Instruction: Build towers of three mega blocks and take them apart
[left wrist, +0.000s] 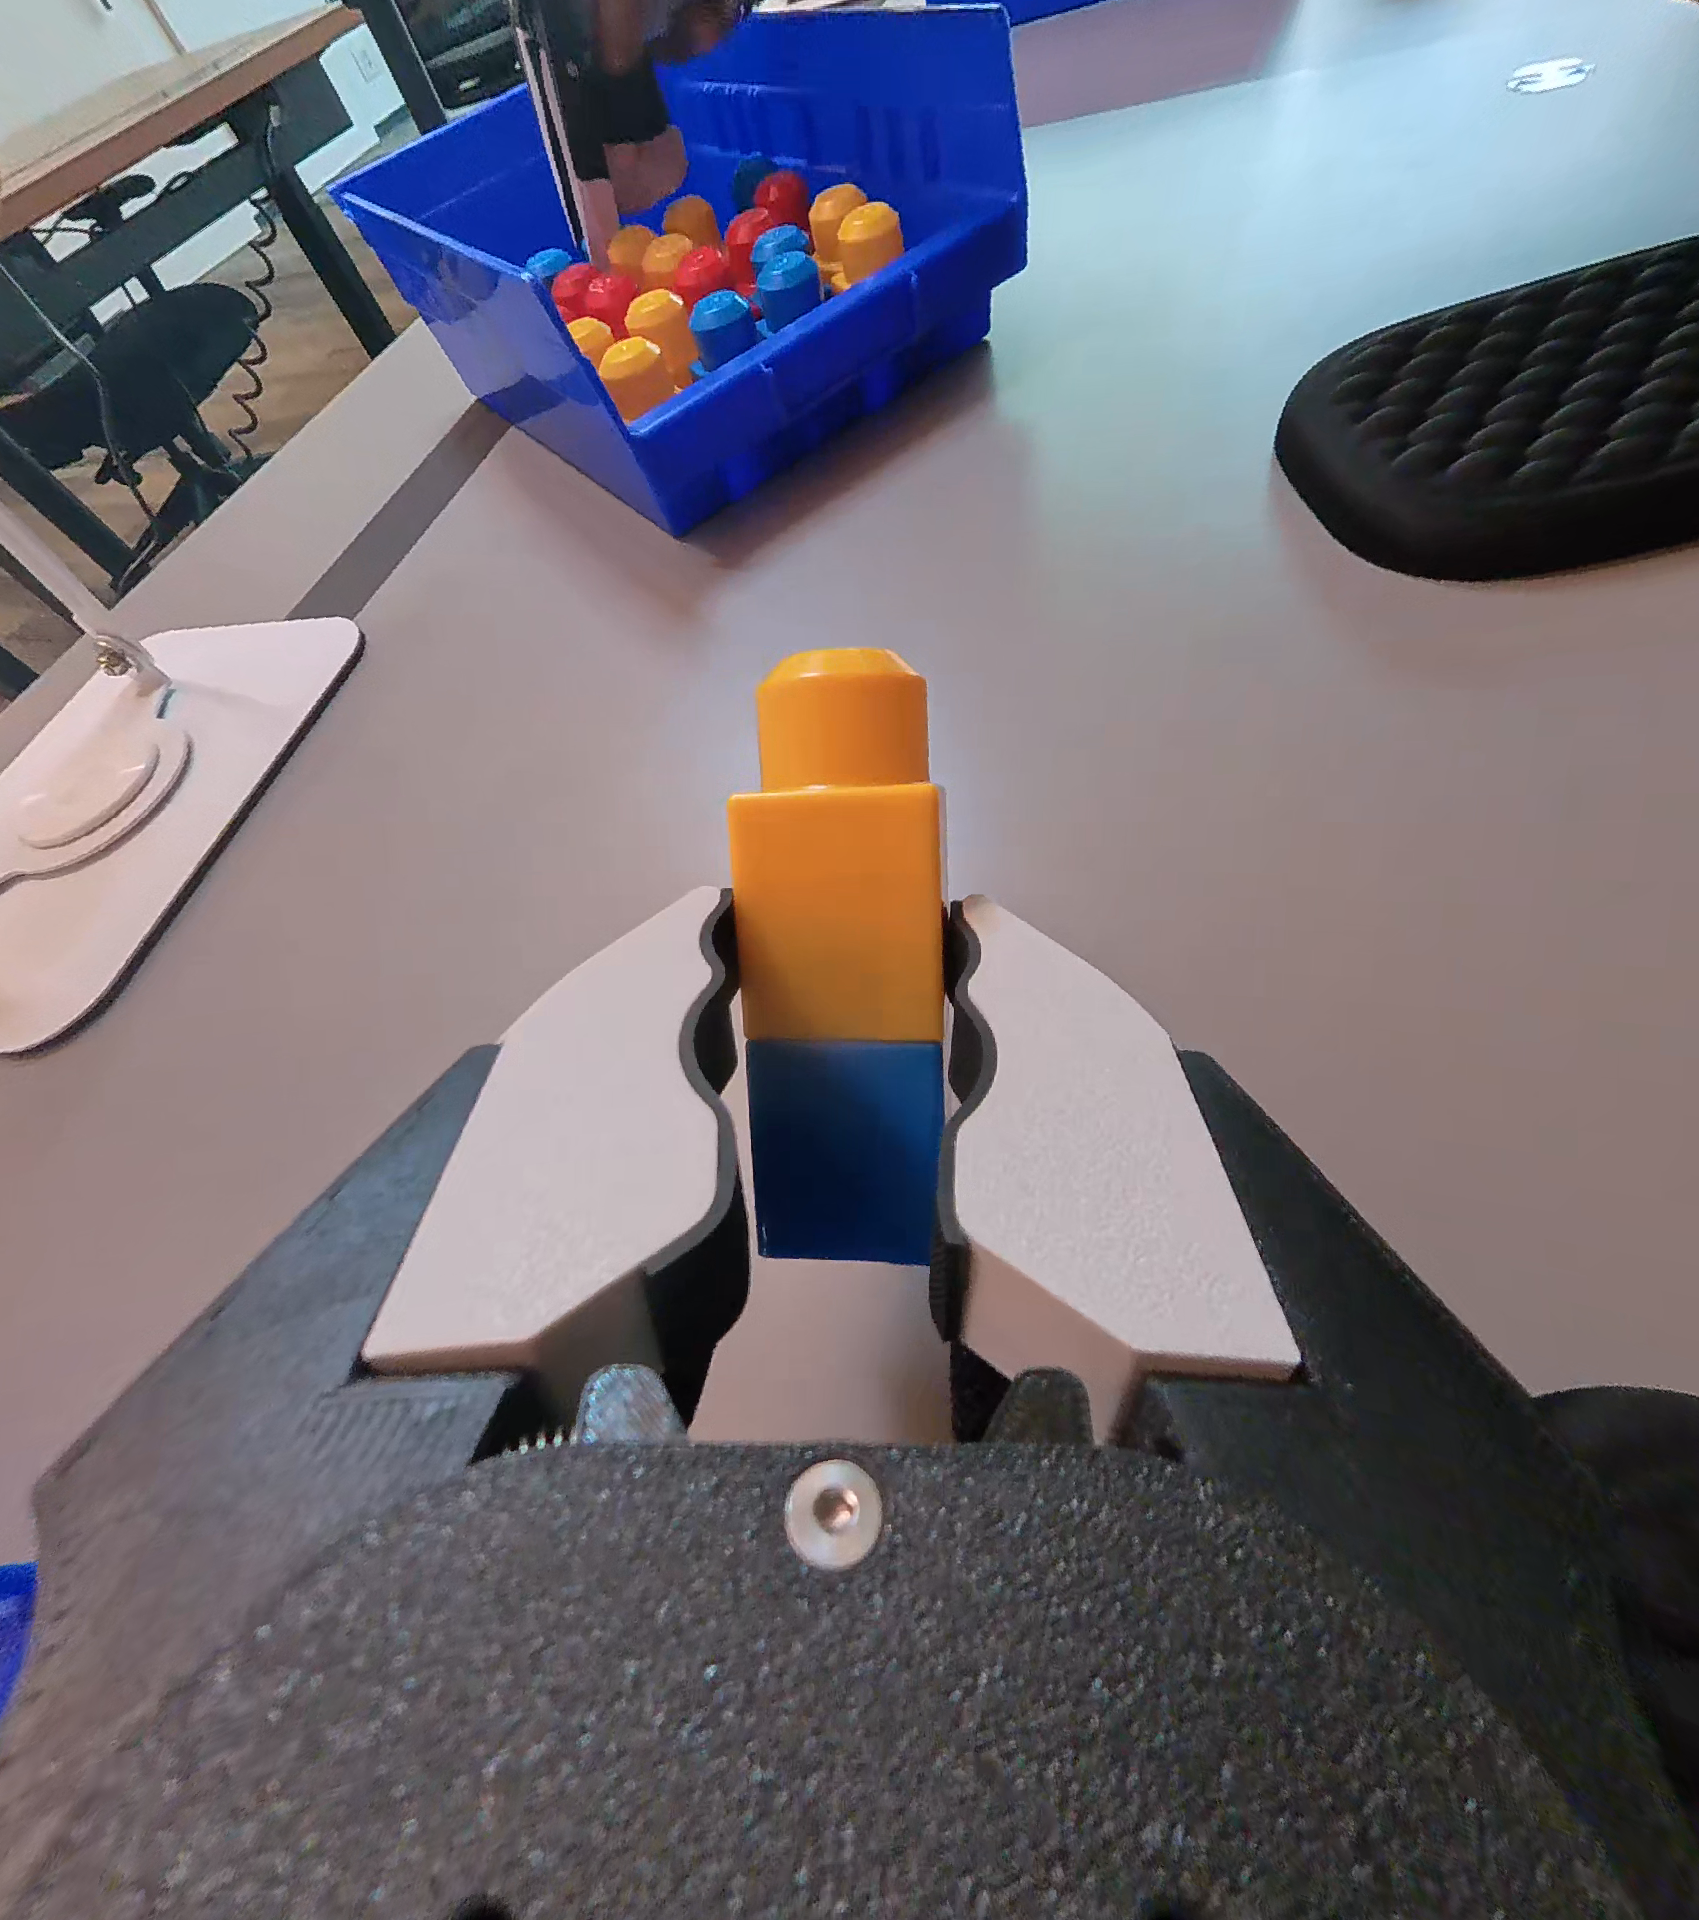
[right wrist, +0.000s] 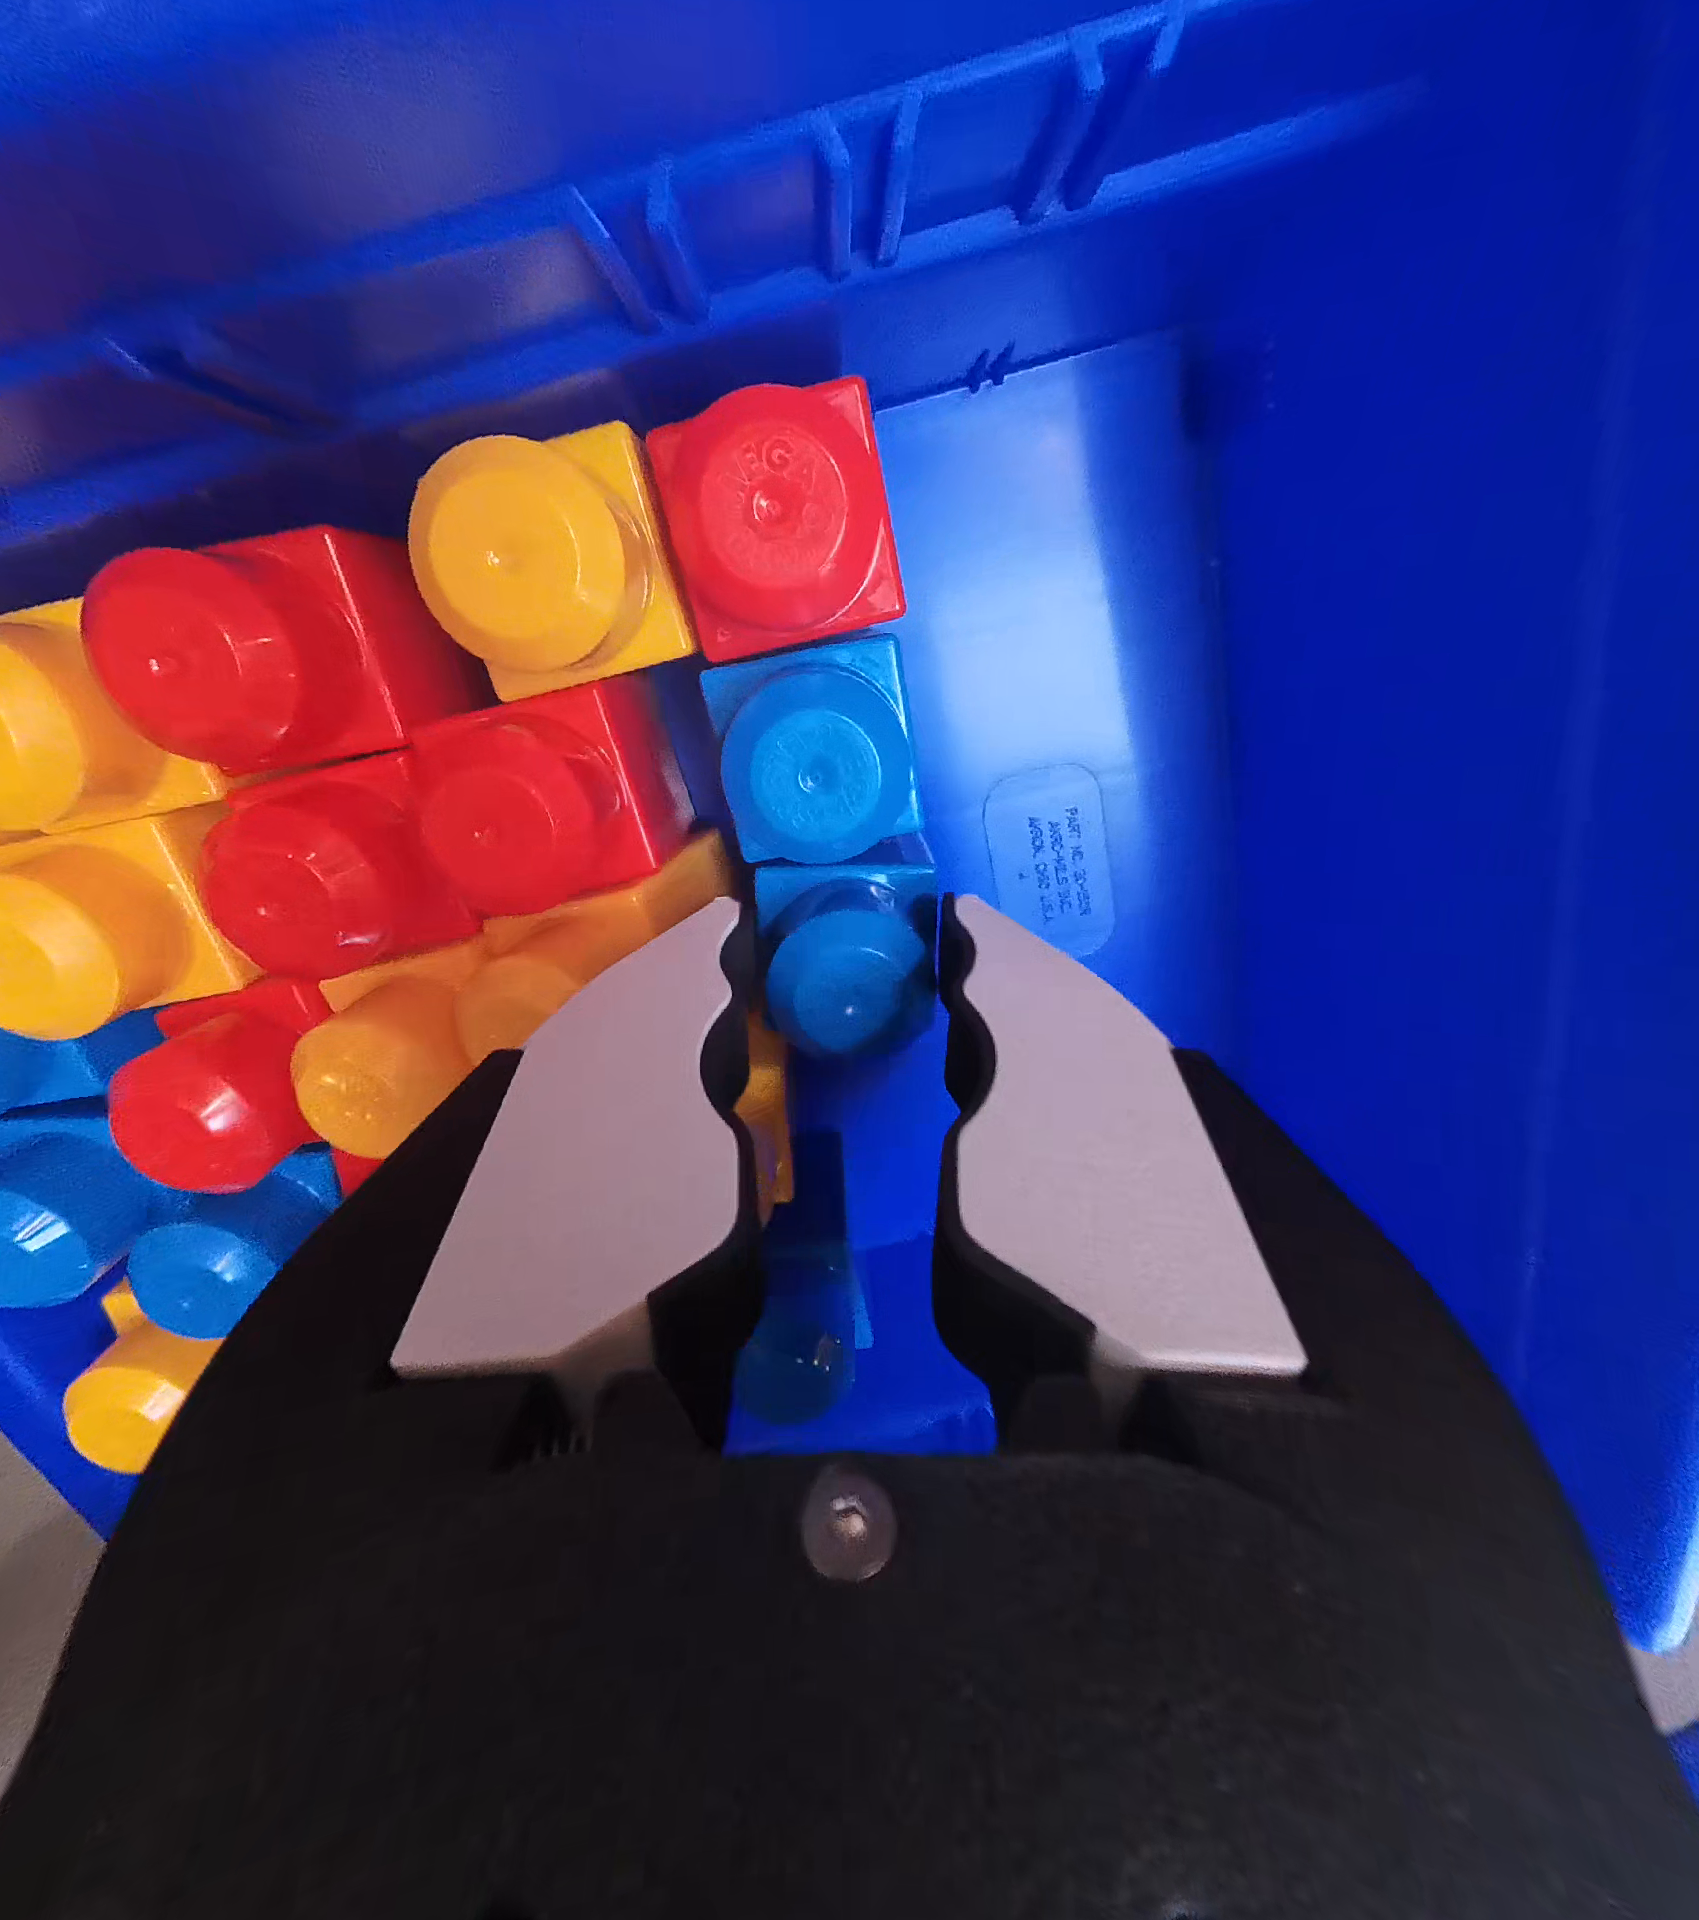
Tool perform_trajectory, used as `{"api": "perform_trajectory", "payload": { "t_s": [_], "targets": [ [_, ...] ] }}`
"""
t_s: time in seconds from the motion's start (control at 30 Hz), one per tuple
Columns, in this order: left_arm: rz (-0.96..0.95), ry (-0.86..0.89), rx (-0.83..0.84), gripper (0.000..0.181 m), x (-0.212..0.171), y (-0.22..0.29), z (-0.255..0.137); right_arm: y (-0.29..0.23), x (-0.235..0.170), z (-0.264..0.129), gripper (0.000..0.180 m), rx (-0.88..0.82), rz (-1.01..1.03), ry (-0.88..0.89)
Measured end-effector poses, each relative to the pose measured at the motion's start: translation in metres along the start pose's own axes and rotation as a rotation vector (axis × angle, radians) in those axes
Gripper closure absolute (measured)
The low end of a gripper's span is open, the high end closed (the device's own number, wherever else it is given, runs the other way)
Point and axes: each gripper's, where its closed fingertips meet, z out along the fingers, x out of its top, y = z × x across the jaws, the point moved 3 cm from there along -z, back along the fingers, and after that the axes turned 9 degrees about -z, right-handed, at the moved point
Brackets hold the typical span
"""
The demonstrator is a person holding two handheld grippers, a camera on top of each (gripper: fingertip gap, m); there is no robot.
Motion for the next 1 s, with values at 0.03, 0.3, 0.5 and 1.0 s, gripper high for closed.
{"api": "perform_trajectory", "payload": {
  "t_s": [0.03, 0.3, 0.5, 1.0],
  "targets": [
    [-0.004, 0.005, -0.003, 0.143, 0.000, 0.000, 0.000, 0.001, 0.000, -0.002, 0.140, -0.011, -0.001, 0.013],
    [-0.020, 0.047, 0.009, 0.143, 0.007, -0.001, 0.001, -0.027, 0.037, -0.084, 0.114, -0.257, -0.191, 0.272],
    [-0.005, 0.071, -0.001, 0.143, 0.013, 0.006, 0.003, -0.214, 0.090, -0.118, 0.116, -0.095, -0.633, 0.590],
    [0.033, 0.151, -0.023, 0.143, 0.027, 0.021, -0.003, -0.438, 0.095, -0.080, 0.147, 0.296, -0.875, 0.814]
  ]
}}
